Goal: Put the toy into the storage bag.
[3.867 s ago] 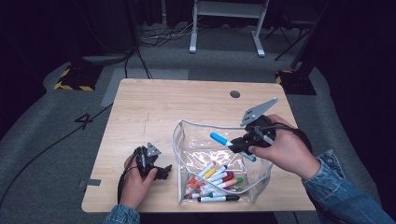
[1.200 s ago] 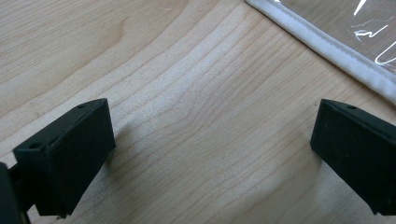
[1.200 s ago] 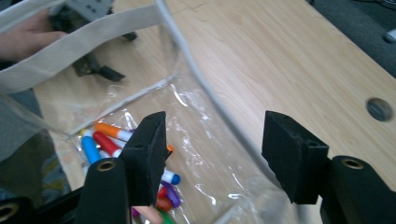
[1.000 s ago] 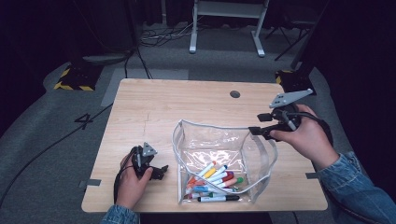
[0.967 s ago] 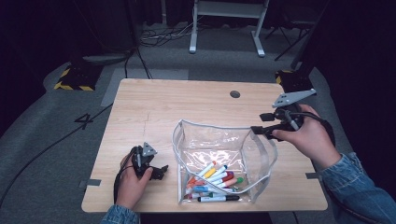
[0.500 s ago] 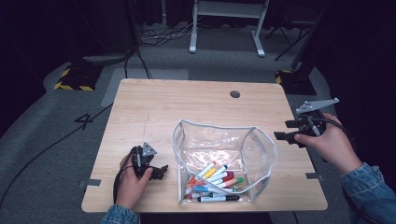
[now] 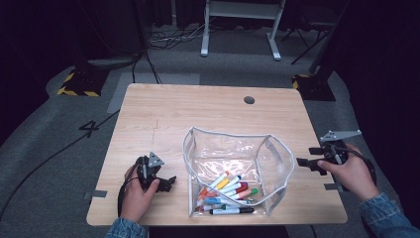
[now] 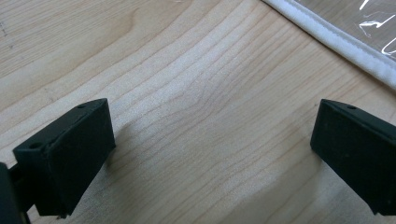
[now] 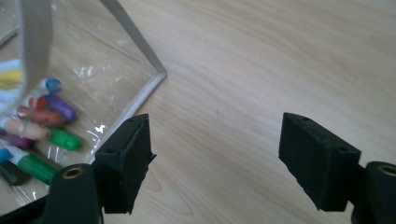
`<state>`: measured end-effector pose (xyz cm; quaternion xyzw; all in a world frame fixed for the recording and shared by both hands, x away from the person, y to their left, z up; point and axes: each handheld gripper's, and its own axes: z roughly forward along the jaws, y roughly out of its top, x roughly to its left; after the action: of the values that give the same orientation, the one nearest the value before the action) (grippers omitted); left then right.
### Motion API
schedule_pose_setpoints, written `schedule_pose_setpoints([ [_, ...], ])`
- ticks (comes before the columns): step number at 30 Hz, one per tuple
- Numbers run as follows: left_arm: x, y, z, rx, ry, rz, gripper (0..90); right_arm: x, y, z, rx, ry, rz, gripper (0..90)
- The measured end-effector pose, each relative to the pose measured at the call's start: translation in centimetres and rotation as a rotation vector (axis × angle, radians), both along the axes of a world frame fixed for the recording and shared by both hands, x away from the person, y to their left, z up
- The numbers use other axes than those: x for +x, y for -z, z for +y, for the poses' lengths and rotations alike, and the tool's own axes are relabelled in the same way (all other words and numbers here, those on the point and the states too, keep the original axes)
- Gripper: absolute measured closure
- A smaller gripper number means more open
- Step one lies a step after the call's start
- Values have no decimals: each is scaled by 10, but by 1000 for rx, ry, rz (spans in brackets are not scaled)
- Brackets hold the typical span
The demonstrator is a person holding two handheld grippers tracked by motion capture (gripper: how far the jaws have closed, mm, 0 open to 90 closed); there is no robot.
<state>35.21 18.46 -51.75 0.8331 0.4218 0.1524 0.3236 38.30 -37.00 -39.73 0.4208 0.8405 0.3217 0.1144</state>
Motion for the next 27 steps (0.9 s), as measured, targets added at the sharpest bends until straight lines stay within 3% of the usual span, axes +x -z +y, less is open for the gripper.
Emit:
schedule_pose_setpoints([
  [10,0,0,0,0,0,0,0,-17,50,-15,16,26,36,264],
  [23,-1,0,0,-6,-3,1,0,-29,86,-13,7,16,12,251],
  [27,-1,0,1,-3,-2,0,0,-29,99,-14,-34,3,-2,194],
])
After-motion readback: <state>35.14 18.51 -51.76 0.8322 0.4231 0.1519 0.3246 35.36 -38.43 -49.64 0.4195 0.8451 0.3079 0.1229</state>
